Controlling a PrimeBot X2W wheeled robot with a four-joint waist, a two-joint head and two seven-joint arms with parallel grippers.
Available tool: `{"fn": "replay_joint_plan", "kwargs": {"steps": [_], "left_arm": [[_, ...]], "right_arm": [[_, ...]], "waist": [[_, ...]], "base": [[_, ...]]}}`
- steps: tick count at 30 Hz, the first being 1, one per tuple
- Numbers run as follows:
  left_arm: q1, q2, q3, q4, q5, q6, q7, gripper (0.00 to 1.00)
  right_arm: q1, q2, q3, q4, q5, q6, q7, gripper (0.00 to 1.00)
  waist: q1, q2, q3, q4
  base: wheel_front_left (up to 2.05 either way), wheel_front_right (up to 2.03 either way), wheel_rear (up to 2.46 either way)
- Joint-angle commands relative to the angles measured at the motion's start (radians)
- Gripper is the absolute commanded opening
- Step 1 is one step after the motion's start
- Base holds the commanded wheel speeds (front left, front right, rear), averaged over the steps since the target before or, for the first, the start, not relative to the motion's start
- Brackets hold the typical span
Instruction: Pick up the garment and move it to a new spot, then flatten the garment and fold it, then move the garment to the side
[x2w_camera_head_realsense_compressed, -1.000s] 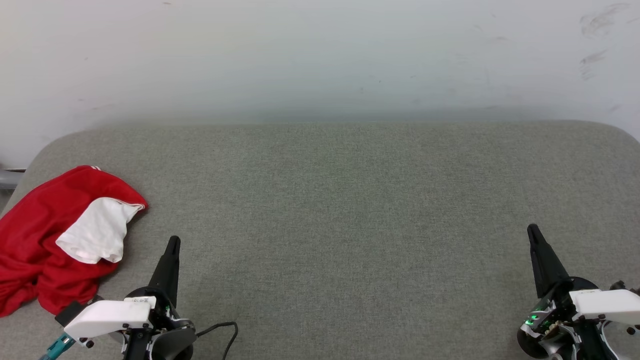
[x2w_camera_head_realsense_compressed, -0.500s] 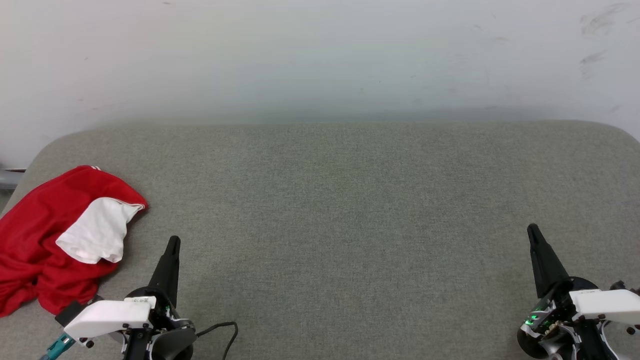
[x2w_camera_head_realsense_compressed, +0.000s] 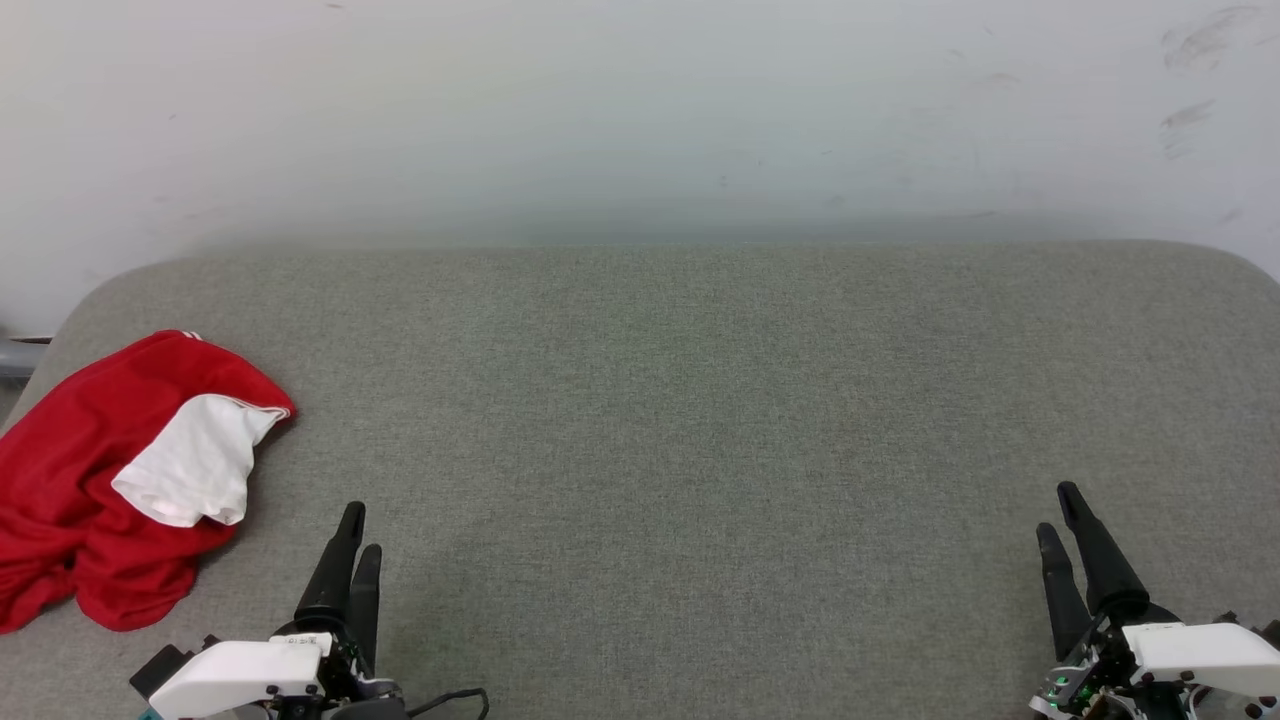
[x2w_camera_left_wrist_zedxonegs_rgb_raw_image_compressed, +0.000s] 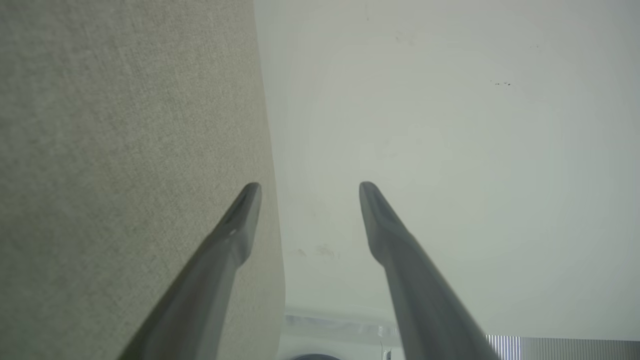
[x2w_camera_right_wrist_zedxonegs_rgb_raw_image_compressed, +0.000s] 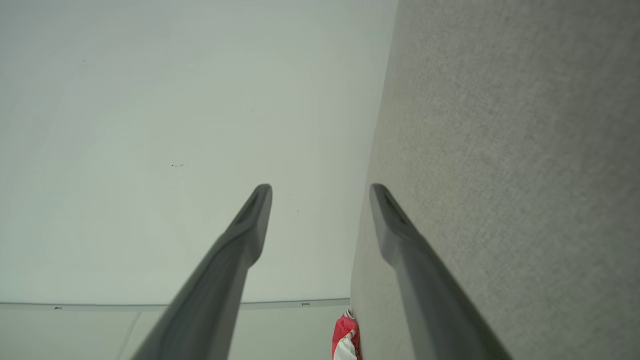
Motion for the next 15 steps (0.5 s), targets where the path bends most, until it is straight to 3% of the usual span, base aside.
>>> {"fn": "replay_joint_plan", "kwargs": {"steps": [1, 7, 15], "left_arm": [[-0.011, 0.003, -0.008, -0.025, 0.011, 0.000, -0.012, 1.00], [-0.003, 0.003, -0.015, -0.031, 0.046, -0.001, -0.041, 1.00], [0.007, 0.004, -0.011, -0.038, 0.121, -0.001, -0.077, 1.00]], "right_arm": [[-0.011, 0.000, 0.005, -0.026, -0.015, 0.000, -0.014, 1.00], [-0.003, 0.000, 0.006, -0.037, -0.062, 0.000, -0.043, 1.00], [-0.004, 0.000, -0.001, -0.027, -0.209, 0.000, -0.079, 1.00]], "waist": [[0.0000, 0.0000, 0.000, 0.000], [0.0000, 0.0000, 0.001, -0.002], [0.0000, 0.0000, 0.002, -0.004]], "base": [[0.00, 0.00, 0.00], [0.00, 0.00, 0.00], [0.00, 0.00, 0.00]]}}
